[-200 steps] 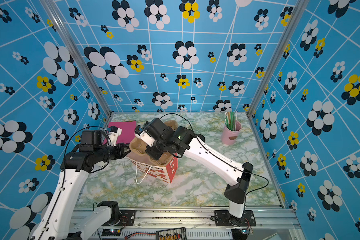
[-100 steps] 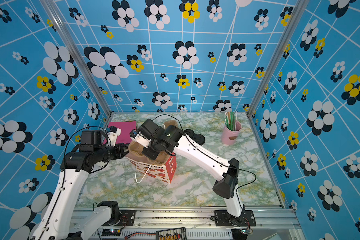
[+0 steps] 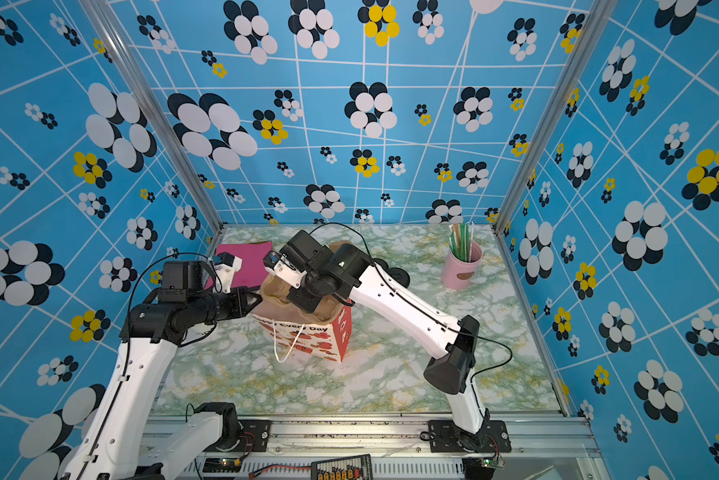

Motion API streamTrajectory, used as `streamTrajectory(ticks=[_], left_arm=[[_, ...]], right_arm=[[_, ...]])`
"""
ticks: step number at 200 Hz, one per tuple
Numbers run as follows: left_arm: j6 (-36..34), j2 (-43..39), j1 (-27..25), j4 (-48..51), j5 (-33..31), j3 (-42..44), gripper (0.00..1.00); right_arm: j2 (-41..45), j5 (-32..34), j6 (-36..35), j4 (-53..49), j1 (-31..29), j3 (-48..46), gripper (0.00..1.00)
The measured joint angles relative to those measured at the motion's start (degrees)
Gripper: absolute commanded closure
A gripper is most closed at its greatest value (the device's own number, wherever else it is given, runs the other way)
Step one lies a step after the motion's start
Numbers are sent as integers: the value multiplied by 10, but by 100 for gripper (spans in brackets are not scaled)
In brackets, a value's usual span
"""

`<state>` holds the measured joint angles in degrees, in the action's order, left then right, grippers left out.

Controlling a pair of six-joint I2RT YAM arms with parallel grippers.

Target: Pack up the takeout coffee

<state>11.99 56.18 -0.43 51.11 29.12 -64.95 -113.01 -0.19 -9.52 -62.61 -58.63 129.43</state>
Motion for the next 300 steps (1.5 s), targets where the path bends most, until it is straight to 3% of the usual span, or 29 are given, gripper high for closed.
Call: streamTrajectory(ticks=[96,179,226,300], left_arm=[[-5,0,0,-4,-2,8,100],[-11,0,0,-3,-3,8,100],[-13,0,0,-3,-3,8,100],[-16,0,0,-3,-3,8,100]], right_arm=[[1,-31,-14,64,1,-16,82],[48,-39,-53,163,11,-178,81],[85,-44,-62,168,18,-220,81],[85,-44,-60,129,18,-211,82]])
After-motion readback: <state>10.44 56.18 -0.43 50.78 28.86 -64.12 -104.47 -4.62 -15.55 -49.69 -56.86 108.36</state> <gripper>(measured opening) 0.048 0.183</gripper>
